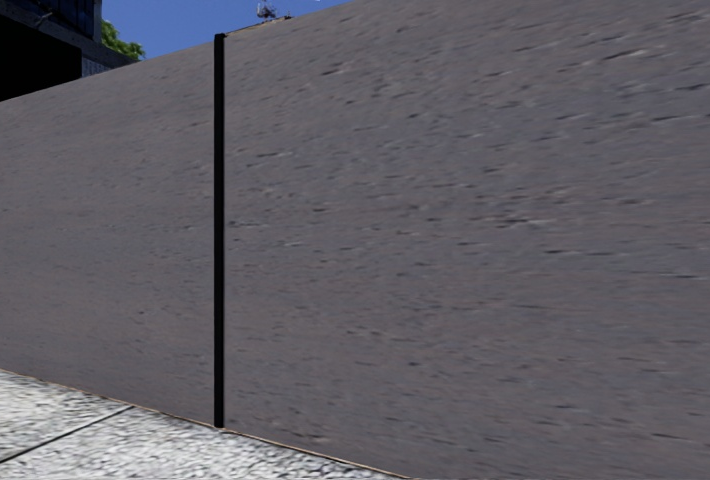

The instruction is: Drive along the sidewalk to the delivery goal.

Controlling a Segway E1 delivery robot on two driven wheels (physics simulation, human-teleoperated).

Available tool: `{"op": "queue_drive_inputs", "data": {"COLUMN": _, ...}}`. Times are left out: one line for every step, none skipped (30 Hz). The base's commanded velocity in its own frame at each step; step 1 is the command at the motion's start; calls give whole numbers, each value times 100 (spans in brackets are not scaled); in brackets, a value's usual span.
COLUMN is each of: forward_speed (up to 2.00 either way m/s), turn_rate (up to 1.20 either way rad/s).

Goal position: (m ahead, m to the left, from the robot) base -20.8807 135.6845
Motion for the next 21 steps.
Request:
{"op": "queue_drive_inputs", "data": {"forward_speed": 63, "turn_rate": 82}}
{"op": "queue_drive_inputs", "data": {"forward_speed": 63, "turn_rate": 82}}
{"op": "queue_drive_inputs", "data": {"forward_speed": 63, "turn_rate": 83}}
{"op": "queue_drive_inputs", "data": {"forward_speed": 63, "turn_rate": 83}}
{"op": "queue_drive_inputs", "data": {"forward_speed": 63, "turn_rate": 83}}
{"op": "queue_drive_inputs", "data": {"forward_speed": 65, "turn_rate": 83}}
{"op": "queue_drive_inputs", "data": {"forward_speed": 68, "turn_rate": 83}}
{"op": "queue_drive_inputs", "data": {"forward_speed": 70, "turn_rate": 83}}
{"op": "queue_drive_inputs", "data": {"forward_speed": 70, "turn_rate": 83}}
{"op": "queue_drive_inputs", "data": {"forward_speed": 70, "turn_rate": 83}}
{"op": "queue_drive_inputs", "data": {"forward_speed": 71, "turn_rate": 83}}
{"op": "queue_drive_inputs", "data": {"forward_speed": 71, "turn_rate": 83}}
{"op": "queue_drive_inputs", "data": {"forward_speed": 72, "turn_rate": 83}}
{"op": "queue_drive_inputs", "data": {"forward_speed": 72, "turn_rate": 83}}
{"op": "queue_drive_inputs", "data": {"forward_speed": 74, "turn_rate": 83}}
{"op": "queue_drive_inputs", "data": {"forward_speed": 79, "turn_rate": 83}}
{"op": "queue_drive_inputs", "data": {"forward_speed": 81, "turn_rate": 83}}
{"op": "queue_drive_inputs", "data": {"forward_speed": 81, "turn_rate": 83}}
{"op": "queue_drive_inputs", "data": {"forward_speed": 81, "turn_rate": 83}}
{"op": "queue_drive_inputs", "data": {"forward_speed": 82, "turn_rate": 84}}
{"op": "queue_drive_inputs", "data": {"forward_speed": 82, "turn_rate": 85}}
